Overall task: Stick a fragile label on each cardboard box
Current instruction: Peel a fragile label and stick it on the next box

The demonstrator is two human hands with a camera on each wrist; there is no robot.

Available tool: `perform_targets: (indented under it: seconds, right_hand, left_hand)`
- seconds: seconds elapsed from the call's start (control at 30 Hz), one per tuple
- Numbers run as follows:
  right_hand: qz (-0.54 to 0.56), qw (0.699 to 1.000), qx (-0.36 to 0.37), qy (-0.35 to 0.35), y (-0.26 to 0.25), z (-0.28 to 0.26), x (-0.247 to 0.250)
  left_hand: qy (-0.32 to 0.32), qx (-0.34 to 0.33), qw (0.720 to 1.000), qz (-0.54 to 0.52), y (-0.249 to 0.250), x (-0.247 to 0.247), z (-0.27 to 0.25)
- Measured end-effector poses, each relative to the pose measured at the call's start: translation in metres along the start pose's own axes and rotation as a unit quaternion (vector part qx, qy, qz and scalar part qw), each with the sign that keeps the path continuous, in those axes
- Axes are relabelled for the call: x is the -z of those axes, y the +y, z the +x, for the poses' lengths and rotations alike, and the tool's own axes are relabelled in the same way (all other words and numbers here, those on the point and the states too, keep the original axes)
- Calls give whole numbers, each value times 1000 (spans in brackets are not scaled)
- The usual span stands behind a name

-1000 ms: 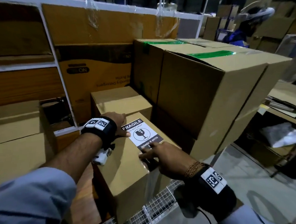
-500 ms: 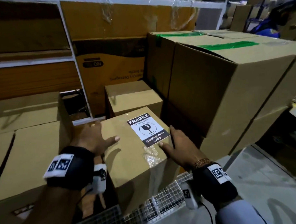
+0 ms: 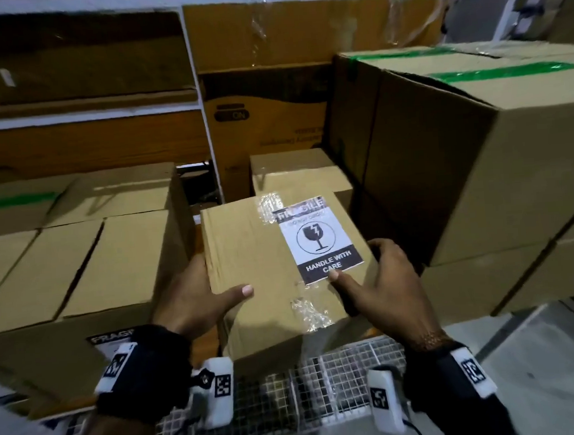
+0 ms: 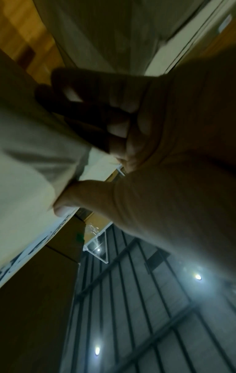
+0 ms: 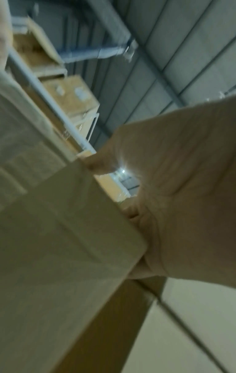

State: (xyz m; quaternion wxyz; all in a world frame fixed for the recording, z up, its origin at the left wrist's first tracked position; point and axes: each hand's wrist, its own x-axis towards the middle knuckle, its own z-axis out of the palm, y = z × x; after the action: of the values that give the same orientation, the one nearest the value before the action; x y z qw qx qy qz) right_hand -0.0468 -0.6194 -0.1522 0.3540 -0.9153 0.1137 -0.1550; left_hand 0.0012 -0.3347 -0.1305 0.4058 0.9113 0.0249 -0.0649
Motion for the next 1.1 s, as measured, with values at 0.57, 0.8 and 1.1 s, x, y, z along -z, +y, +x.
perform_targets:
  seconds: [0.57, 0.8, 1.1]
  right_hand:
    - [72, 964, 168, 191, -141, -143, 35]
    - [127, 947, 237, 176, -214, -210, 10]
    - [154, 947, 264, 97, -294, -248, -66]
  left_hand:
    - [113, -202, 963, -137, -32, 135, -148]
    - [196, -212, 944, -162, -102, 197, -217]
    - [246, -186, 934, -180, -190, 276, -259]
